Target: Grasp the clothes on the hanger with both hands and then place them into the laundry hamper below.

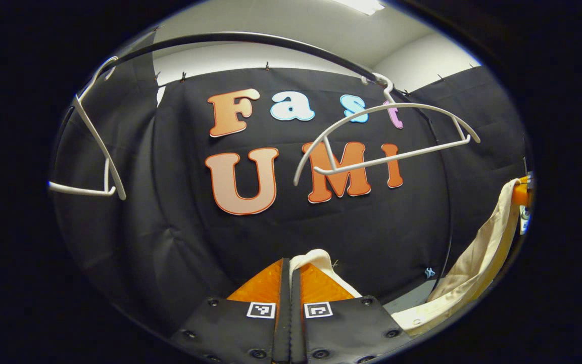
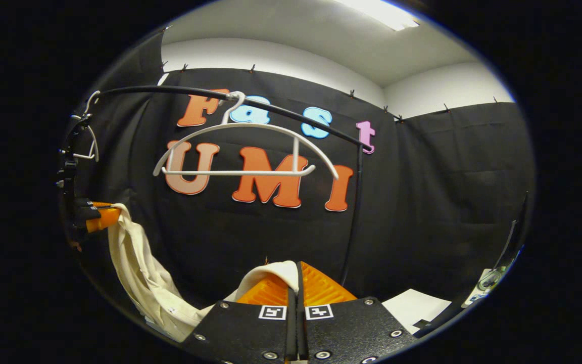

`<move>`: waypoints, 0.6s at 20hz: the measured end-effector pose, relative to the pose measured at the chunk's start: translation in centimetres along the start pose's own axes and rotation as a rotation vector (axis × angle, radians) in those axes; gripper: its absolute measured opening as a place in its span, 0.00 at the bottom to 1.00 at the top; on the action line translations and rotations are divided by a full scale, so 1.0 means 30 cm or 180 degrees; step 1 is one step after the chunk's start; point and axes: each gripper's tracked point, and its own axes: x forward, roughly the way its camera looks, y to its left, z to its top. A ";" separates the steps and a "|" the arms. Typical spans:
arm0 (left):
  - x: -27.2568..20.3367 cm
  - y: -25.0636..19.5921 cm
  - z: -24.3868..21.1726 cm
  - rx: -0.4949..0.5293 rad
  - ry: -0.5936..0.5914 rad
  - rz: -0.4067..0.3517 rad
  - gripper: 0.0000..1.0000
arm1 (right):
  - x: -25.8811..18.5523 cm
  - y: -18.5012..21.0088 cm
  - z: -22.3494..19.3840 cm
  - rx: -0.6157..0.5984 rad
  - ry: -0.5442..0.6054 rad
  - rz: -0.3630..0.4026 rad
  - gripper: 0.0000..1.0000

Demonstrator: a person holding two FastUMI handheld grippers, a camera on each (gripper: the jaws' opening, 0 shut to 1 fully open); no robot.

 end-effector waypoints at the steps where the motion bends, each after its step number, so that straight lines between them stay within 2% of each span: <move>1: -0.013 -0.026 -0.004 -0.0021 0.0032 -0.0053 0.07 | -0.011 0.044 -0.012 0.0034 0.0021 0.0115 0.00; 4: -0.059 -0.112 -0.020 -0.0165 0.0092 -0.0230 0.07 | -0.037 0.123 -0.060 0.0103 0.0108 0.0291 0.00; 7: -0.097 -0.195 -0.076 -0.0243 0.0214 -0.0365 0.07 | -0.080 0.168 -0.113 0.0393 0.0297 0.0357 0.00; 12: -0.155 -0.337 -0.266 -0.0436 0.0652 -0.0647 0.07 | -0.116 0.184 -0.283 0.0392 0.0668 0.0271 0.00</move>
